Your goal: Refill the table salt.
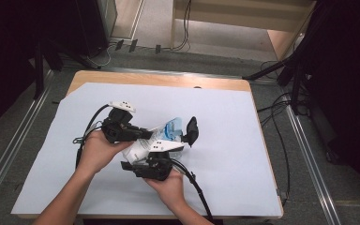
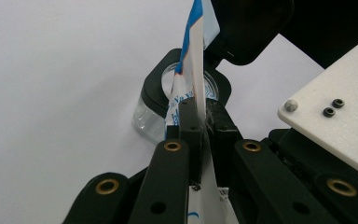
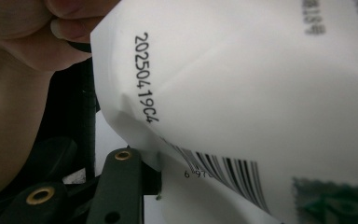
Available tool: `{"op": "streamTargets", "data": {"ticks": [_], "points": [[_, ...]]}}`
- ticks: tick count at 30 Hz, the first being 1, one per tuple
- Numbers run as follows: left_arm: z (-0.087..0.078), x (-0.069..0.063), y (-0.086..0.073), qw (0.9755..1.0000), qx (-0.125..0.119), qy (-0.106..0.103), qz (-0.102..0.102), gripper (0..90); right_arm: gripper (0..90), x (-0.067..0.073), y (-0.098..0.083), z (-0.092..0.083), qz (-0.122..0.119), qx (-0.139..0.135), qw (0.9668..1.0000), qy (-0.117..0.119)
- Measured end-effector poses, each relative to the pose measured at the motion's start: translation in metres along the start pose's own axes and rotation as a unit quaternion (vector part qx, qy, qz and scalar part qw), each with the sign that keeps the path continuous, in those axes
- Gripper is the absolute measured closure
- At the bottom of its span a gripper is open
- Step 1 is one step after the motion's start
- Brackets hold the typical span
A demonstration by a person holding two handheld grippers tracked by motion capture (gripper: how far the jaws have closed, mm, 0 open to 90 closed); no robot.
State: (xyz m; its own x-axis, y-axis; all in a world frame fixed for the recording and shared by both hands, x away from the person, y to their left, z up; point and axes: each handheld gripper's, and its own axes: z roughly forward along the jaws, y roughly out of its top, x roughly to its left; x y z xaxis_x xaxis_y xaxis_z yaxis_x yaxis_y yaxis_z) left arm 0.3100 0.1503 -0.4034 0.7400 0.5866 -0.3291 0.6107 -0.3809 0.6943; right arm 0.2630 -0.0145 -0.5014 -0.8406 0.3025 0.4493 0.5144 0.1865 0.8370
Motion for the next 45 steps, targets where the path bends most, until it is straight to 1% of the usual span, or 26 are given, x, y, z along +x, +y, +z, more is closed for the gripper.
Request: {"op": "streamTargets", "data": {"ticks": [3,4,10,13,14,15,16,17,19,20,24,26,32,39,45], "points": [[0.0002,0.0002,-0.0004,1.0,0.0,0.001,-0.002,88.1,61.7,-0.0001,-0.0001,0.0004,-0.002,0.003,1.0,-0.003],[0.0003,0.0009,-0.0007,1.0,0.001,0.0,-0.003,88.1,61.7,0.0,-0.0001,0.0009,-0.005,0.006,0.9999,-0.008],[0.0002,0.0011,-0.0005,1.0,0.001,0.005,-0.005,89.8,60.7,-0.0001,0.0009,0.0009,-0.008,0.011,0.9999,-0.007],[0.0001,0.0004,-0.0004,0.9999,0.001,0.008,-0.006,90.0,57.7,0.0017,0.0018,0.0013,-0.021,0.016,0.9995,-0.015],[0.0001,0.0004,-0.0005,0.9999,0.0,0.008,-0.007,90.0,56.7,0.0026,0.0019,0.0014,-0.029,0.017,0.9992,-0.023],[0.0,0.0005,-0.0004,0.9999,0.001,0.01,-0.007,90.0,56.7,0.0026,0.0019,0.0014,-0.029,0.017,0.9992,-0.023],[-0.0001,0.0008,-0.0005,0.9999,0.001,0.011,-0.006,90.0,55.6,0.0039,0.0019,0.0019,-0.039,0.02,0.9986,-0.031],[0.0,0.0008,-0.0005,0.9999,0.001,0.011,-0.006,90.0,54.9,0.0057,0.0022,0.0029,-0.052,0.025,0.9973,-0.044],[0.0003,0.0003,-0.0005,0.9999,0.001,0.011,-0.007,90.0,55.1,0.0061,0.0024,0.0032,-0.052,0.028,0.9971,-0.047],[0.0006,0.0,-0.0005,0.9999,0.001,0.011,-0.006,90.0,58.4,0.0057,0.0026,0.003,-0.047,0.03,0.9974,-0.046],[0.0012,-0.0002,-0.0006,0.9999,0.001,0.01,-0.004,89.8,60.3,0.0054,0.0022,0.0027,-0.04,0.028,0.9979,-0.042],[0.0011,-0.0002,-0.0007,1.0,0.002,0.009,-0.003,89.7,60.6,0.0052,0.0021,0.0025,-0.035,0.025,0.9983,-0.038],[0.0009,-0.0006,-0.0007,1.0,0.001,0.005,0.0,88.8,61.2,0.0056,0.002,0.0018,-0.033,0.019,0.9987,-0.033],[0.0001,0.0004,-0.0011,1.0,-0.005,0.001,0.0,87.6,61.4,0.0064,0.0031,0.0009,-0.027,0.011,0.9993,-0.025],[-0.0001,0.0006,-0.0015,1.0,-0.007,-0.002,-0.003,86.8,61.4,0.0064,0.0036,0.0012,-0.024,0.01,0.9994,-0.022]]}}
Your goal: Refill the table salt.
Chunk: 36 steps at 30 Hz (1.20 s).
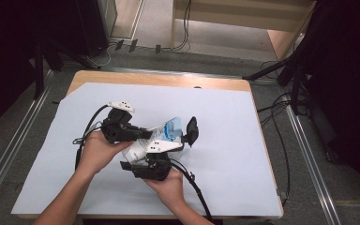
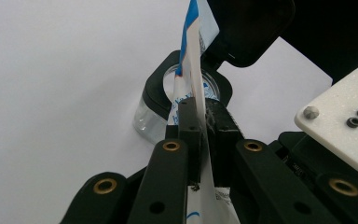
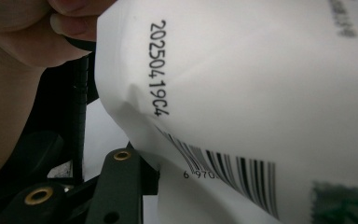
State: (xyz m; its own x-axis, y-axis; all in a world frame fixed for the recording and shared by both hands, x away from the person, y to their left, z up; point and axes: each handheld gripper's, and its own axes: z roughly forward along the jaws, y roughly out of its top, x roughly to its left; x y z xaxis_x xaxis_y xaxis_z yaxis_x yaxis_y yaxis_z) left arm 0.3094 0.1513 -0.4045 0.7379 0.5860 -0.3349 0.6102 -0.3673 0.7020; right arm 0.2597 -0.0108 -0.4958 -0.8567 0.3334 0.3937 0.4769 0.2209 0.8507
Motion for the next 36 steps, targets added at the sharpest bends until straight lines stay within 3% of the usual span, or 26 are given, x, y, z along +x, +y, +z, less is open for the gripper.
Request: {"op": "streamTargets", "data": {"ticks": [36], "points": [[-0.0014,0.0,-0.0002,1.0,-0.009,-0.002,-0.005,84.8,61.6,-0.0006,0.002,0.0002,0.007,-0.008,0.9999,0.008]]}}
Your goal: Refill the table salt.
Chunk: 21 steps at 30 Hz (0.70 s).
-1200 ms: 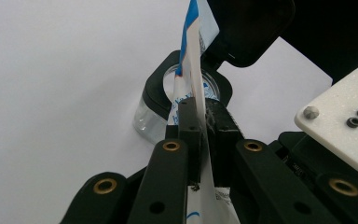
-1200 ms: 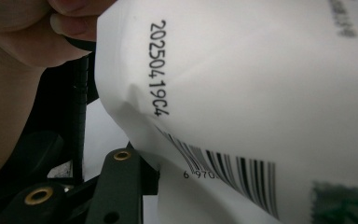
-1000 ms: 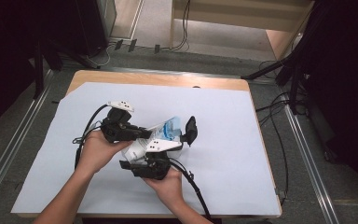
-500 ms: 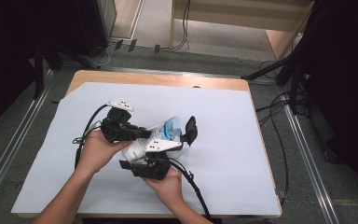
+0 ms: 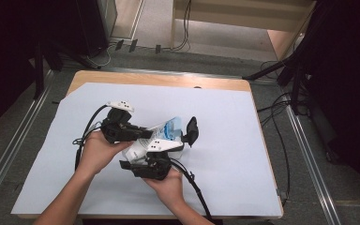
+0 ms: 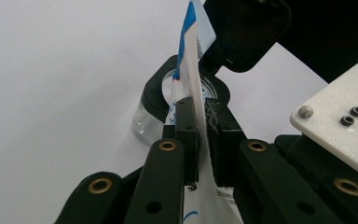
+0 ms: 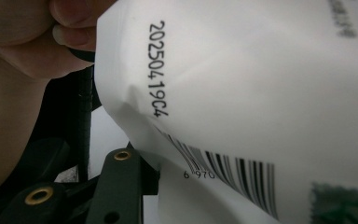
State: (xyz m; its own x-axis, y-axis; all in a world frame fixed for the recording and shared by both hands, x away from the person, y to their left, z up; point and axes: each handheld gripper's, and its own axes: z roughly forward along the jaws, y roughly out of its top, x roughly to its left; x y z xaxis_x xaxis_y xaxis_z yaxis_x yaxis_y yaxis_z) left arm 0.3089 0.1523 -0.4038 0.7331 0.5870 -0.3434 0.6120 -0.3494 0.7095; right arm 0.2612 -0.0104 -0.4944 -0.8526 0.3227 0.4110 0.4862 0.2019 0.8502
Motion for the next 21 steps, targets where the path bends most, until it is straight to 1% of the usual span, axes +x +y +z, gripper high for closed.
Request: {"op": "streamTargets", "data": {"ticks": [11,14,16,21], "points": [[0.0003,-0.0002,-0.0003,1.0,0.0,0.001,0.0,84.7,61.6,-0.0001,0.0001,0.0007,-0.003,0.004,1.0,-0.003],[0.0004,-0.0002,-0.0002,1.0,0.001,0.004,-0.001,86.0,61.6,-0.0004,0.0001,0.0011,-0.001,0.003,1.0,-0.001],[0.0007,-0.0008,-0.0002,0.9999,0.0,0.01,-0.002,86.7,61.5,-0.0006,0.0003,0.0012,0.0,0.003,1.0,-0.001],[0.0008,-0.0007,-0.0002,0.9999,0.002,0.011,-0.004,87.5,59.5,-0.0001,0.0003,0.0013,-0.005,0.008,1.0,-0.003]]}}
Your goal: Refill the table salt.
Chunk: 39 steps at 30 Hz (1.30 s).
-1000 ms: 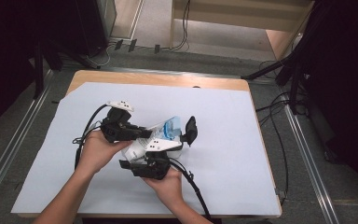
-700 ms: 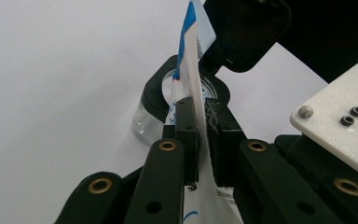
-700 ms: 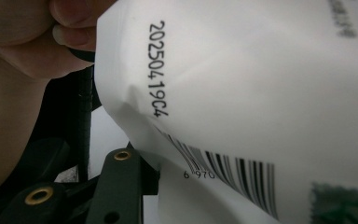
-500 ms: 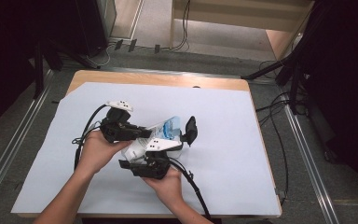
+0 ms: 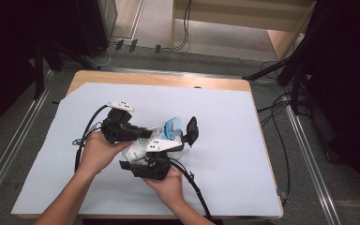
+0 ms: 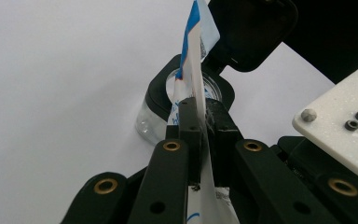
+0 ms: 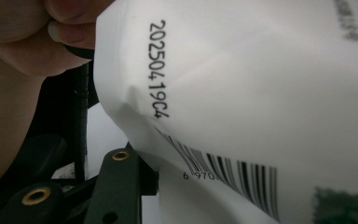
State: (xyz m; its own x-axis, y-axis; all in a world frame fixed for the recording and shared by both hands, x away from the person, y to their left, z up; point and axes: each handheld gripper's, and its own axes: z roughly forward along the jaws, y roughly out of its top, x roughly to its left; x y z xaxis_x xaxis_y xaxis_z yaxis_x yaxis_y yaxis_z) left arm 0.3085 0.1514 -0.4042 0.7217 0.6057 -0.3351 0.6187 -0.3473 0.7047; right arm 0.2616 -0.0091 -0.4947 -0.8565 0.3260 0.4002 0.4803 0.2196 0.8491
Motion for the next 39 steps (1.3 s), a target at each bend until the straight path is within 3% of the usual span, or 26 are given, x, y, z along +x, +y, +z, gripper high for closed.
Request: {"op": "streamTargets", "data": {"ticks": [7,8,13,39], "points": [[0.0002,-0.0003,0.0001,1.0,0.003,0.002,-0.001,88.2,56.5,0.0017,0.0004,0.0018,-0.013,0.007,0.9998,-0.01],[0.0006,-0.0013,0.0001,1.0,0.003,0.0,0.0,88.1,60.6,0.0016,0.0002,0.0018,-0.01,0.01,0.9999,-0.008],[0.0008,-0.0011,0.0002,1.0,0.001,-0.002,0.0,87.7,62.3,0.0007,0.0005,0.001,0.003,0.005,1.0,0.001],[0.0011,-0.0011,-0.0004,1.0,-0.002,-0.006,0.001,85.3,63.8,-0.001,0.0009,-0.0002,0.019,-0.007,0.9996,0.018]]}}
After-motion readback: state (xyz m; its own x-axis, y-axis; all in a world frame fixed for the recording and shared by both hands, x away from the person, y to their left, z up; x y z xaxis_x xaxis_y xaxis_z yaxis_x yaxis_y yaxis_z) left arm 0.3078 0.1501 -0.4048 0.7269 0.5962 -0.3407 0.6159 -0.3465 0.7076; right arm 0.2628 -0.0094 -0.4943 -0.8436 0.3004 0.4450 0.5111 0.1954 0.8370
